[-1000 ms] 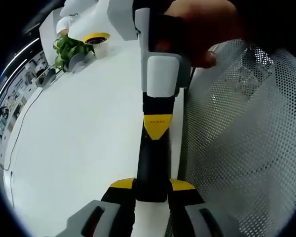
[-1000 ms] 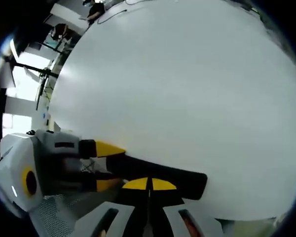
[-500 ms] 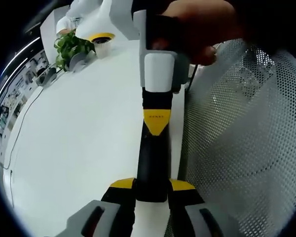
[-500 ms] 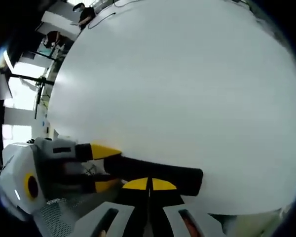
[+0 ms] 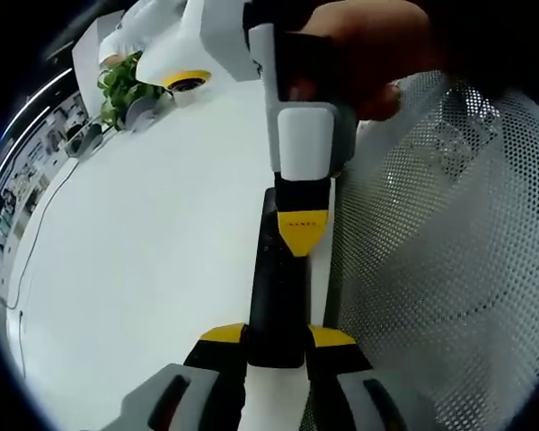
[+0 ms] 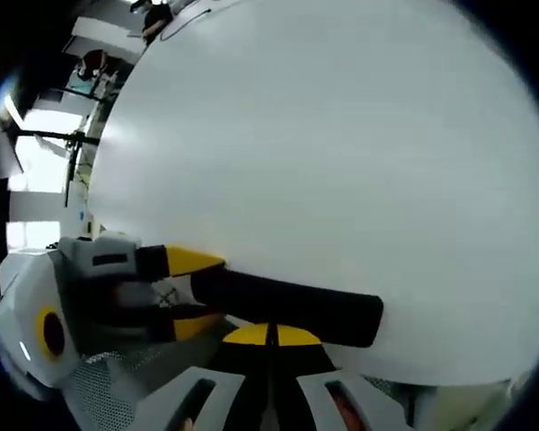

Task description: Press the specified remote control buttons in sequence, fully releasing each button before pressing the next.

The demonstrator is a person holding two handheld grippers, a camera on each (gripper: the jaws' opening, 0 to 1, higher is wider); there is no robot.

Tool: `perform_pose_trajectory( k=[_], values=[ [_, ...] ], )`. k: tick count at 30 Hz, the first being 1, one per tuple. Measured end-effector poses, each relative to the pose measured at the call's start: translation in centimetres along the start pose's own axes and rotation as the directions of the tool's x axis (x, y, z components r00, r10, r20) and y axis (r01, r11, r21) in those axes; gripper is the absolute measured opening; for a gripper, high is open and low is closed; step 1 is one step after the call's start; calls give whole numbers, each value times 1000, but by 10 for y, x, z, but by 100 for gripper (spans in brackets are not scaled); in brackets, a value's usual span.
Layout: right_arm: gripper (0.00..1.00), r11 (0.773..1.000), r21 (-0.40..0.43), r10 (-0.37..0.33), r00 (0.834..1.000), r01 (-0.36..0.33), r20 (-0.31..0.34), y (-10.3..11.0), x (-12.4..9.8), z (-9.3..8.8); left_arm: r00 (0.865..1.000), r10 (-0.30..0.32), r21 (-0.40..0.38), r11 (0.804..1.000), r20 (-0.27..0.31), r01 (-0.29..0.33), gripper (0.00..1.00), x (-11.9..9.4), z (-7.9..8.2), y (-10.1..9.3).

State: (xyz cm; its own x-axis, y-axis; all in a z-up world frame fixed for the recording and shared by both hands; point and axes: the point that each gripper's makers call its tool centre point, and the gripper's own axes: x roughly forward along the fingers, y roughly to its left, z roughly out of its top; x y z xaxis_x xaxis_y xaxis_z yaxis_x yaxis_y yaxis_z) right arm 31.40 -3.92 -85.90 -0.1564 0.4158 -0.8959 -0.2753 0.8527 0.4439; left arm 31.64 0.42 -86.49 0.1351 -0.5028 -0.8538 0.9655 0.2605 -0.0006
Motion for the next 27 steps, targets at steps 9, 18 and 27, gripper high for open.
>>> perform_pose_trajectory(
  k=[9,18,27],
  values=[
    [0,1000,14,22,999,-21,-32,-2,0,-2,1000,-2,-1,1000,2,2,26,-1,1,0],
    [0,1000,5,21,999,-21,-40,0,0,-4,1000,-2,-5,1000,10,2,26,-1,2,-1],
    [0,998,-62,-23,998,20,-57,2,-1,-7,1000,2,-13,1000,20,-2,26,-1,2,0]
  ],
)
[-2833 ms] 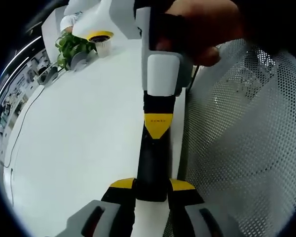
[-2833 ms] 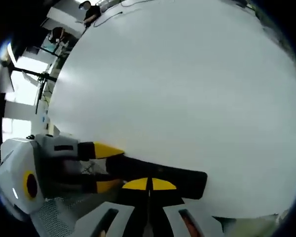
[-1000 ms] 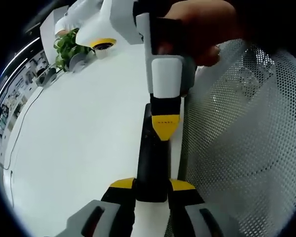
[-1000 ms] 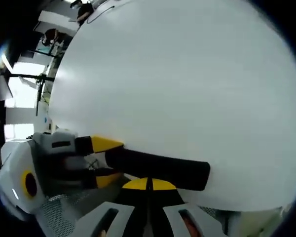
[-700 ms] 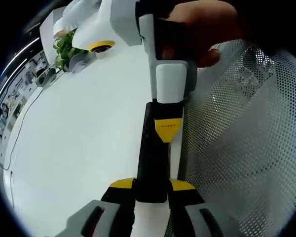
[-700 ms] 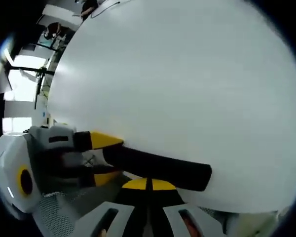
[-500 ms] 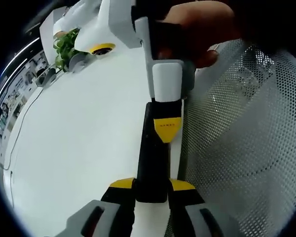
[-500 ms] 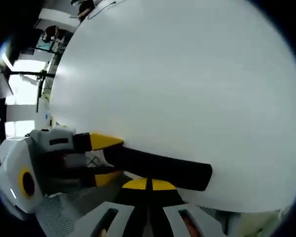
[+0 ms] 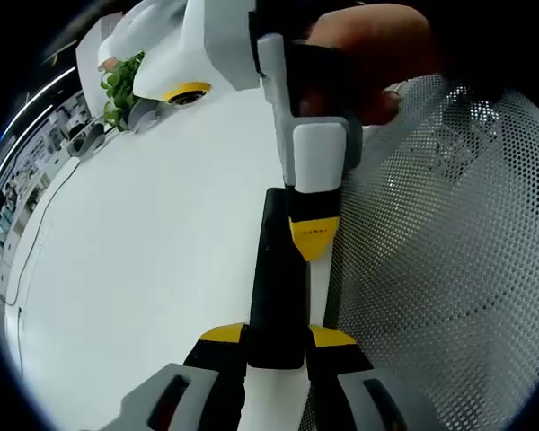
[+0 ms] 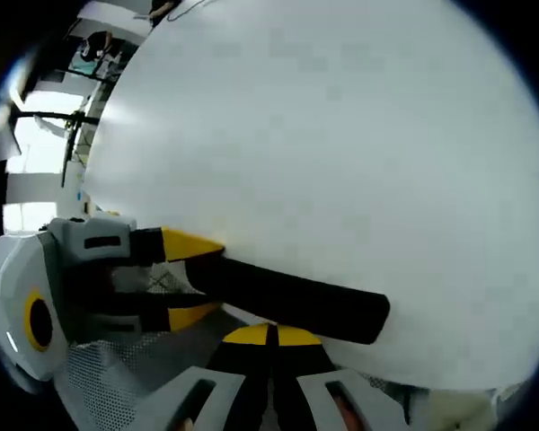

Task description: Press the specified remote control buttons in sequence, fully releasing each button before pressing the next.

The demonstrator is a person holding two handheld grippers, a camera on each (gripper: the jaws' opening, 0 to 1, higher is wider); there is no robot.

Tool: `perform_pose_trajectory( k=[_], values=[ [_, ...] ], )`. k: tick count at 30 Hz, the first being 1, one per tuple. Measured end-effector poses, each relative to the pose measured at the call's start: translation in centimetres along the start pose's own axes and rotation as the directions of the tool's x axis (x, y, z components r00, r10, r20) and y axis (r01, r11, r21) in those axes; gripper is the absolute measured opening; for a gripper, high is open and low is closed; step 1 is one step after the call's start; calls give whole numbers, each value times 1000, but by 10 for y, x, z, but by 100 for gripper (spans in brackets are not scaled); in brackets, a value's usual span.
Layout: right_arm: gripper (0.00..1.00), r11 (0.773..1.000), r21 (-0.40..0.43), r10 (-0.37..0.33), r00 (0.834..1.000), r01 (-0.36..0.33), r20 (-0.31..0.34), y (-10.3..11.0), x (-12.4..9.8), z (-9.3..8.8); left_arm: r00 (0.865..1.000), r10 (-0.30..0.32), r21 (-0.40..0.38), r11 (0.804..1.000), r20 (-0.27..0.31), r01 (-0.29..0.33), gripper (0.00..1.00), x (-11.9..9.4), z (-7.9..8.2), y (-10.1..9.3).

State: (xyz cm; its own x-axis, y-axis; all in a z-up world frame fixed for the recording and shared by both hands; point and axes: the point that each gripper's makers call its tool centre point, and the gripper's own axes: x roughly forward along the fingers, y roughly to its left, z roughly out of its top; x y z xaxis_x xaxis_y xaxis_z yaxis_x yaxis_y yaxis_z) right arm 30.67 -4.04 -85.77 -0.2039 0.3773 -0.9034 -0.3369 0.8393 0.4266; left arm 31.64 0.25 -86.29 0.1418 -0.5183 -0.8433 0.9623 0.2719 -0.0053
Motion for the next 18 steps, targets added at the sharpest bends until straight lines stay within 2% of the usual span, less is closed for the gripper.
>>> perform_pose_trajectory(
  k=[6,13,18],
  values=[
    [0,998,33,50,995,-53,88,1,-7,14,1000,1,0,1000,1,-1,25,0,0,0],
    [0,997,12,74,989,-76,128,8,-5,21,1000,1,0,1000,2,-1,25,0,0,0],
    [0,991,11,130,981,-133,143,17,-3,24,1000,0,0,1000,2,0,25,0,0,0]
  ],
)
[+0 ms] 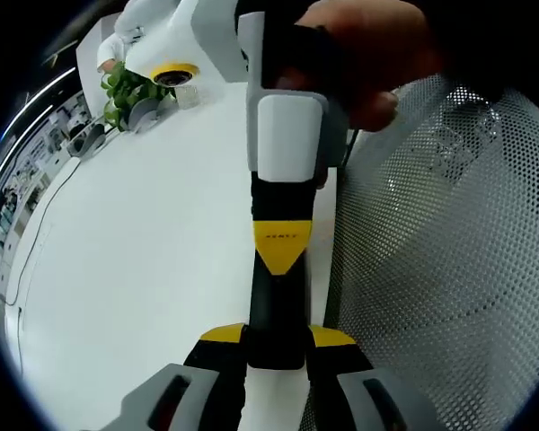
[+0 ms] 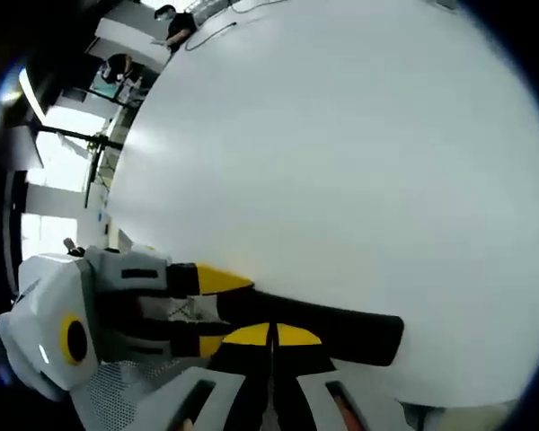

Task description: Press the specified remote control buttons in sequence, fully releasing each button before pressing the next.

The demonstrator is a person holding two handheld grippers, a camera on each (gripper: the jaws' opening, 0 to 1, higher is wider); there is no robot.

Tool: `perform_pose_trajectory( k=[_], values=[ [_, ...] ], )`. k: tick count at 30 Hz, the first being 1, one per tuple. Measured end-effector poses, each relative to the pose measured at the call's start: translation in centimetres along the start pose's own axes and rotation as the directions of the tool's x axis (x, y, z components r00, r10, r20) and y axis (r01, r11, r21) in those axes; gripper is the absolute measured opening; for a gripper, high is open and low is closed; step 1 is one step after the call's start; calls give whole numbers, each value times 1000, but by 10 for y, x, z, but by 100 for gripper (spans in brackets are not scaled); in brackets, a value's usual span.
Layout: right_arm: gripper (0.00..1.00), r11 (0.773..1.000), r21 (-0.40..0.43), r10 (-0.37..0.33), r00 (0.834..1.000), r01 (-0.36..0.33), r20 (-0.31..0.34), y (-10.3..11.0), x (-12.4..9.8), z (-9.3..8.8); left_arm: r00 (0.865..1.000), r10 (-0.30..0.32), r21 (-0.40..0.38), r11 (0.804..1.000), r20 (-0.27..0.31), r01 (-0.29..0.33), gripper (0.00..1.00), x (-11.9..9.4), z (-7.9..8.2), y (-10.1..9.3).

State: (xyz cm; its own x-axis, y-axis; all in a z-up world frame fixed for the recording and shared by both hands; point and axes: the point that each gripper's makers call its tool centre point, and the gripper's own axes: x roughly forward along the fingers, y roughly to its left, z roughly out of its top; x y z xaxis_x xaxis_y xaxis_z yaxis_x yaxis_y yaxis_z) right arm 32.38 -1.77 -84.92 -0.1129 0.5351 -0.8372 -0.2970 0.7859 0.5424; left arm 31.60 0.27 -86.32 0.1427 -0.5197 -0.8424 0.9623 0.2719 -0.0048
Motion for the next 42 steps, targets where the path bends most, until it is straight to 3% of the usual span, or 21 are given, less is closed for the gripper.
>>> perform_pose_trajectory(
  k=[5,21,26,29,42],
  values=[
    [0,999,-11,-31,999,31,-6,-5,2,-1,1000,-1,0,1000,0,1,25,0,0,0],
    [0,1000,17,-1,1000,1,-7,-7,3,1,1000,-2,8,1000,-10,2,25,1,-1,1],
    [0,998,-60,-27,1000,26,-13,-5,3,-1,1000,-2,5,1000,-10,2,24,1,-1,1],
    [0,997,-66,-40,999,39,-12,-6,3,0,1000,-2,6,1000,-8,2,24,1,-1,1],
    [0,999,-28,-40,999,40,1,-8,1,1,1000,2,8,1000,-3,-2,25,1,1,1]
  ],
)
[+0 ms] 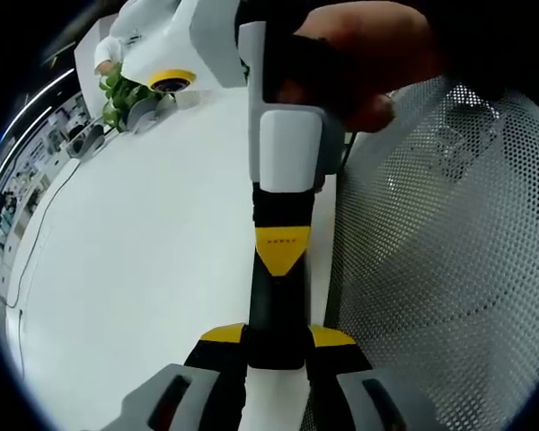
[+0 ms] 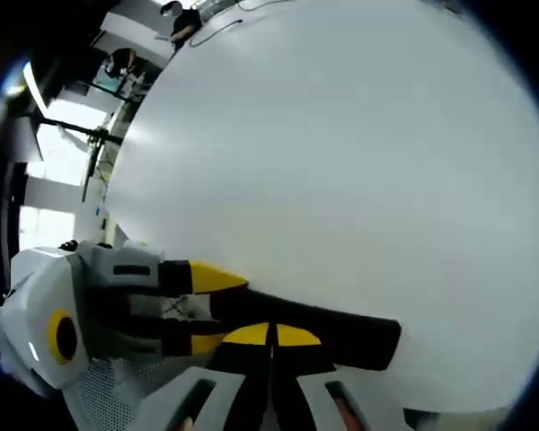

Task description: Press the specified remote control buttons in sequence, fully releasing each button before pressing the next.

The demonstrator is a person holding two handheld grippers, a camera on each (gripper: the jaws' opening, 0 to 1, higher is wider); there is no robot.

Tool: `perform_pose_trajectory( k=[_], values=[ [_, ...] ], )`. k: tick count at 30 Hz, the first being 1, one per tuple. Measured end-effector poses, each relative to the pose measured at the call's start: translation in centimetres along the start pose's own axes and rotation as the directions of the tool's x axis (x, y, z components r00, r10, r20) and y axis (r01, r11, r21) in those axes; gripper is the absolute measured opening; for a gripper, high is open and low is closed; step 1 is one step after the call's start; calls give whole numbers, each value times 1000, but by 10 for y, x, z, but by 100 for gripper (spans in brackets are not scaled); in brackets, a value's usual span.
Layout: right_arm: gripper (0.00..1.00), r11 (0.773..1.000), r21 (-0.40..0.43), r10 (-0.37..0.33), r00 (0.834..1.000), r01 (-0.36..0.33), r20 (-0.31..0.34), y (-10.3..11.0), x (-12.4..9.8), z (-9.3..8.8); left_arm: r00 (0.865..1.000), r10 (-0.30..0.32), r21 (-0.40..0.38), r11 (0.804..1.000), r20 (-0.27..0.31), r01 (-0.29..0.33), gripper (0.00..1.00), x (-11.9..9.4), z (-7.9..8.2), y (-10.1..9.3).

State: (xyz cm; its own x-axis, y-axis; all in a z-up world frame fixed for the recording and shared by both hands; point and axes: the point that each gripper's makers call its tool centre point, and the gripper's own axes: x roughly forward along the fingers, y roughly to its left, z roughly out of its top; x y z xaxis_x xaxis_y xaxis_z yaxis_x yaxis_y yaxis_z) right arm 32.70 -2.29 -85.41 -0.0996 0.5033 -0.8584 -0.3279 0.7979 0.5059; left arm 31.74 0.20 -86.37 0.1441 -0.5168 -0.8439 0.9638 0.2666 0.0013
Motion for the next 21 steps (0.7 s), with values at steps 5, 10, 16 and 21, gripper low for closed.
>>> perform_pose_trajectory(
  k=[5,10,16,21],
  values=[
    [0,1000,-8,-28,1000,28,5,-4,-3,0,1000,0,1,1000,-2,0,25,0,0,0],
    [0,1000,10,-26,1000,26,9,-6,-3,0,1000,0,1,1000,-3,0,25,0,0,0],
    [0,1000,4,-26,1000,26,9,-5,-3,0,1000,0,-2,1000,-1,0,25,0,0,0],
    [0,1000,8,-19,1000,19,8,-5,-3,0,1000,-1,-3,1000,1,1,25,0,0,0]
  ],
)
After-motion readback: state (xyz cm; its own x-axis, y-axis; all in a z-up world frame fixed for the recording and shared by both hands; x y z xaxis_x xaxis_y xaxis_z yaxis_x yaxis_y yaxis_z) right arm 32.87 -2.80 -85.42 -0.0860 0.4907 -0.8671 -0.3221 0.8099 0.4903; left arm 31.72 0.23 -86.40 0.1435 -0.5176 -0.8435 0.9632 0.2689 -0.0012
